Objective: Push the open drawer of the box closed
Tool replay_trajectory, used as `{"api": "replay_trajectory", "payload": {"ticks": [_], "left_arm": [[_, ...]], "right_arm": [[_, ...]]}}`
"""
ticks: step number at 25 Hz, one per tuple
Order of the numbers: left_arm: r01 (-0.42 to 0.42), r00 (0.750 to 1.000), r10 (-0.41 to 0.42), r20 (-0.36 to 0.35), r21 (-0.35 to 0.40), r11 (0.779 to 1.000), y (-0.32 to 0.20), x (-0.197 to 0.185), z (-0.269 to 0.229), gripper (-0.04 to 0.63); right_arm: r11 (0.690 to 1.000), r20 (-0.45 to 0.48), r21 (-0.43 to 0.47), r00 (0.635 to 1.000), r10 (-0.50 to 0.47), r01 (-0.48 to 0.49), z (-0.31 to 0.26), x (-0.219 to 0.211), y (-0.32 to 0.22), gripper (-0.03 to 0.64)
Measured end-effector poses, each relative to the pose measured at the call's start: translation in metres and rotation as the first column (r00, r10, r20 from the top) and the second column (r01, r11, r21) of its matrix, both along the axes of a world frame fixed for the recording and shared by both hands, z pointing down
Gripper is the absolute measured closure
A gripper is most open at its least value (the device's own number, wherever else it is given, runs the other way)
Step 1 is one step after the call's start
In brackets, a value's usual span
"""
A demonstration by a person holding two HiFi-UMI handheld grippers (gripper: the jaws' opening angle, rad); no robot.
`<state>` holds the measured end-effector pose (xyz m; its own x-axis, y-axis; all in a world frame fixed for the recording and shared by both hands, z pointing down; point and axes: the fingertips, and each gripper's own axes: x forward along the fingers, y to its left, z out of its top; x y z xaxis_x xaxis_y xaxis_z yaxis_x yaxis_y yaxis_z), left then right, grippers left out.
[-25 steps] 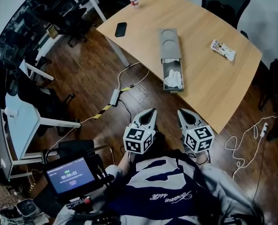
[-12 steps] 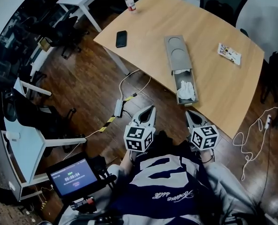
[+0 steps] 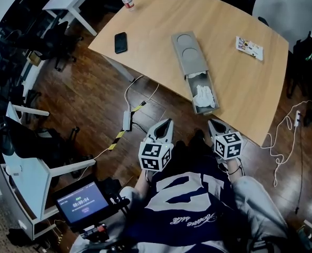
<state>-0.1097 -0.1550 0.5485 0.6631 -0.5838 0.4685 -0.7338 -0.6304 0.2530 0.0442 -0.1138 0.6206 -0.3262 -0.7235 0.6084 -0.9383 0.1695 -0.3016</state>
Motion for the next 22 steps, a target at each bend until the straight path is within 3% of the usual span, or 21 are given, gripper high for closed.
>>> {"api": "replay_trajectory", "payload": {"ticks": [6, 12, 22], "left_arm": [[0.015, 1.000, -0.015, 0.011, -0.007, 1.000, -0.007, 0.004, -0.001, 0.592], [0.094, 0.996, -0.094, 0.007, -0.006, 0.996, -0.032, 0.002, -0.007, 0.592], [0.145, 0.989, -0.145, 0.004, -0.041, 0.989, -0.063, 0.020, -0.001, 0.592]], "right_arm": [[0.997, -0.037, -0.043, 0.997, -0.068, 0.067, 0.014, 0.001, -0.013, 0.620], [0.985, -0.030, -0.081, 0.987, -0.156, 0.153, 0.016, -0.007, -0.023, 0.620], [0.957, 0.001, -0.097, 0.962, -0.273, 0.272, 0.011, -0.008, -0.039, 0.620]]}}
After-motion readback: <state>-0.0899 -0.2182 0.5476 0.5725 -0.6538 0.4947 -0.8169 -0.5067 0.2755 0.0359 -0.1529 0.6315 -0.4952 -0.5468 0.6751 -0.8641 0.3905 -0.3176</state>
